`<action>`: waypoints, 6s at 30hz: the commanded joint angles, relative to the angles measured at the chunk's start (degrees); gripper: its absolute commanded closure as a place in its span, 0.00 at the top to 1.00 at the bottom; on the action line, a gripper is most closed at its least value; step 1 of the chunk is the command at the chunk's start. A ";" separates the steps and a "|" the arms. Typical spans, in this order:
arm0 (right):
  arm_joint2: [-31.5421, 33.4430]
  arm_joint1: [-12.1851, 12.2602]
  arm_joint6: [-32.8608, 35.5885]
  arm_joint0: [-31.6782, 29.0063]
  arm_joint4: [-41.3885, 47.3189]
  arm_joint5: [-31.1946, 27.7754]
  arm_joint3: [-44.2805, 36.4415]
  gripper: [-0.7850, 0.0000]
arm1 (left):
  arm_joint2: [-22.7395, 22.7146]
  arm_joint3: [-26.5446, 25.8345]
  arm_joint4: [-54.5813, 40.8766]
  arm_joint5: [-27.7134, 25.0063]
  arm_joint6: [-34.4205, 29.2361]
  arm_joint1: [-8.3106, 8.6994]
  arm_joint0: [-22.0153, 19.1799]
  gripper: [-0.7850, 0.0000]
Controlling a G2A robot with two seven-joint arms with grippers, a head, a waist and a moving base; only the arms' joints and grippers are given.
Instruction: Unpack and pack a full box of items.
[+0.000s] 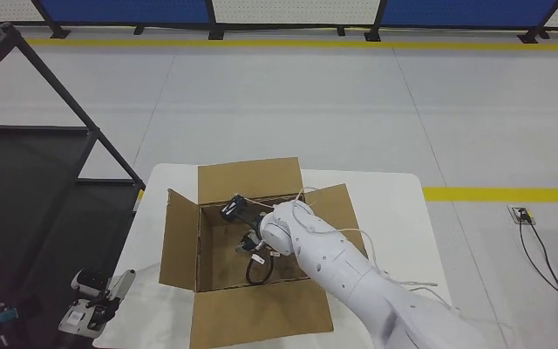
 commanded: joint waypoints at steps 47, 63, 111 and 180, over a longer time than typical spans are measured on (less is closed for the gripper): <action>7.16 0.89 -10.12 1.41 -5.65 -11.76 1.16 0.00 | 6.01 -0.72 5.82 1.65 -5.83 0.36 -6.94 1.00; 34.07 21.45 10.74 -30.66 -24.25 -4.91 -66.36 0.00 | 5.31 -0.55 5.07 3.33 -6.43 0.52 -7.61 1.00; 73.20 27.07 15.67 -51.67 -36.18 17.93 -62.40 0.00 | 6.15 0.42 4.23 4.04 -7.08 0.72 -9.54 1.00; 18.58 14.41 14.20 -15.12 -19.88 5.97 -42.30 1.00 | -1.71 7.08 -5.46 -0.01 -5.72 0.64 -4.88 1.00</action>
